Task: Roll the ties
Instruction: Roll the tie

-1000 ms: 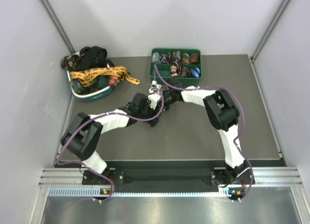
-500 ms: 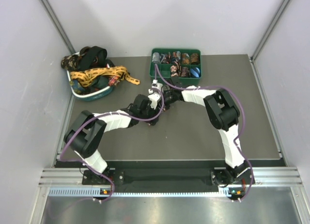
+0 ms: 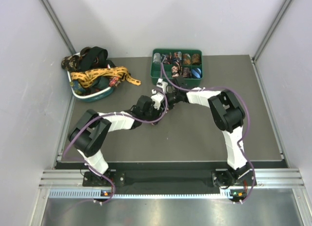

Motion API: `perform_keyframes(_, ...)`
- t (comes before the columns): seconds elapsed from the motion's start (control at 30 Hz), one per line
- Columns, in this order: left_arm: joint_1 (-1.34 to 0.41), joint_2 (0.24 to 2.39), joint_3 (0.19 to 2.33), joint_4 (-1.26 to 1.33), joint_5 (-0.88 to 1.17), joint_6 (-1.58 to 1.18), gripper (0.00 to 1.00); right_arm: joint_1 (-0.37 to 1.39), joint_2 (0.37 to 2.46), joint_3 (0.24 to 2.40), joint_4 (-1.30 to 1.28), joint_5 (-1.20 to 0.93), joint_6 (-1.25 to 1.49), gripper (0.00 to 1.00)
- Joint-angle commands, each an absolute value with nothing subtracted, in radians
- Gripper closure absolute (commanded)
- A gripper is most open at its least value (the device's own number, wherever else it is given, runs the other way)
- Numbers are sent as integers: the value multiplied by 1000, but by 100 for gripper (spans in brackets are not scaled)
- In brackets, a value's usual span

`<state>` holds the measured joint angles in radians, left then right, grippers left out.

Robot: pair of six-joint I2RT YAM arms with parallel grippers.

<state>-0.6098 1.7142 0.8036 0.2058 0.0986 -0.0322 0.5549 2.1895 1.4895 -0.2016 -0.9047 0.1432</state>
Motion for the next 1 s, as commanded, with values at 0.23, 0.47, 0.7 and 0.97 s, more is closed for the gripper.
perform_keyframes(0.23, -755, 1913, 1009, 167, 198, -118, 55, 437, 1916, 1178, -15, -877, 230, 94)
perform_keyframes(0.47, -813, 2009, 1259, 34, 175, -89, 56, 328, 1806, 1010, 38, -850, 259, 94)
perform_keyframes(0.7, -812, 1926, 1263, -29, 121, -57, 25, 333, 1787, 989, 66, -831, 275, 94)
perform_keyframes(0.97, -770, 1715, 1105, -37, 40, -110, 1, 393, 1752, 993, 89, -776, 310, 94)
